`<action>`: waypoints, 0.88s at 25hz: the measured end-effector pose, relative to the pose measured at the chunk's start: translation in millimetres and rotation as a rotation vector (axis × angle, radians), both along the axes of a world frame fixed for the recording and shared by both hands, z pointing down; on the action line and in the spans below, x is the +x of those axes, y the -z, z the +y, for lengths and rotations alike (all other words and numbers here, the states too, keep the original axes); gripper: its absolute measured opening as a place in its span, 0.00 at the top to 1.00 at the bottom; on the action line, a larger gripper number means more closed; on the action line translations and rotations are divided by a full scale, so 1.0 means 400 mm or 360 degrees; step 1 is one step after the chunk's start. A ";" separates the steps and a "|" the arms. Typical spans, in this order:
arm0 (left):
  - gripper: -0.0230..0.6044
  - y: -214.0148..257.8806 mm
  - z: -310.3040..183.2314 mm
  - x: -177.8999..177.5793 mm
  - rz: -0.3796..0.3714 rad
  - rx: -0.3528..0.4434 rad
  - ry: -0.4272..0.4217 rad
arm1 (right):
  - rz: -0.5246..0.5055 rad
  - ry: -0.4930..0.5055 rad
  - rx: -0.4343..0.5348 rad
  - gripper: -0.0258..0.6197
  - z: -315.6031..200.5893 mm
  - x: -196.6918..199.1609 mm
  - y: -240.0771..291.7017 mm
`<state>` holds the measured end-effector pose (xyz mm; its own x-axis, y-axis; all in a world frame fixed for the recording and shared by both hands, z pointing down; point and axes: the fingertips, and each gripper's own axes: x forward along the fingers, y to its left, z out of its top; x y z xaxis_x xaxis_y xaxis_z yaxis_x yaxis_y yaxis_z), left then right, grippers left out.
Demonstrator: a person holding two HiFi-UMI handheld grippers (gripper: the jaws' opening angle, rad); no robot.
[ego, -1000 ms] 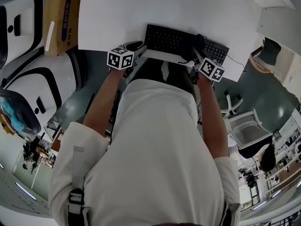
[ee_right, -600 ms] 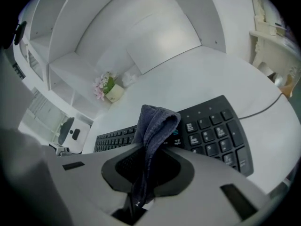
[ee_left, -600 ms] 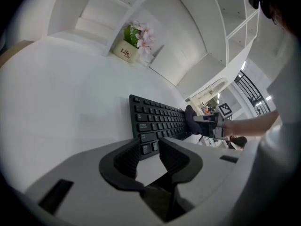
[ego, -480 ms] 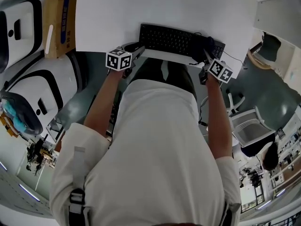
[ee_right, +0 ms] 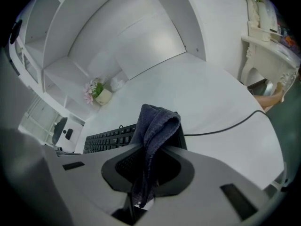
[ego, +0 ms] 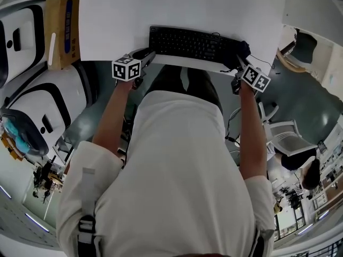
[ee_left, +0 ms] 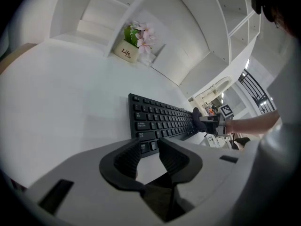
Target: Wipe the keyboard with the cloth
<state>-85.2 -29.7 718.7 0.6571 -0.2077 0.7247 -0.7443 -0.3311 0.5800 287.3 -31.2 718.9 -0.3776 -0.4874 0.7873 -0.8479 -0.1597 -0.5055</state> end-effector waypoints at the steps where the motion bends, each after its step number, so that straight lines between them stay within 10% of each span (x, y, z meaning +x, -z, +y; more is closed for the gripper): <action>1: 0.77 -0.001 0.002 -0.004 -0.0003 -0.0001 0.0001 | 0.0001 0.0003 -0.0001 0.86 0.001 0.004 -0.001; 22: 0.77 -0.010 0.026 -0.030 -0.0030 -0.0036 0.0039 | 0.0190 0.0046 -0.0103 0.86 0.073 0.196 0.022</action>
<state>-97.0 -19.3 722.8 0.6380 -0.2071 0.7417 -0.7630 -0.2998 0.5726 365.5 -1.8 710.1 -0.2924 -0.4244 0.8570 -0.9061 -0.1637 -0.3902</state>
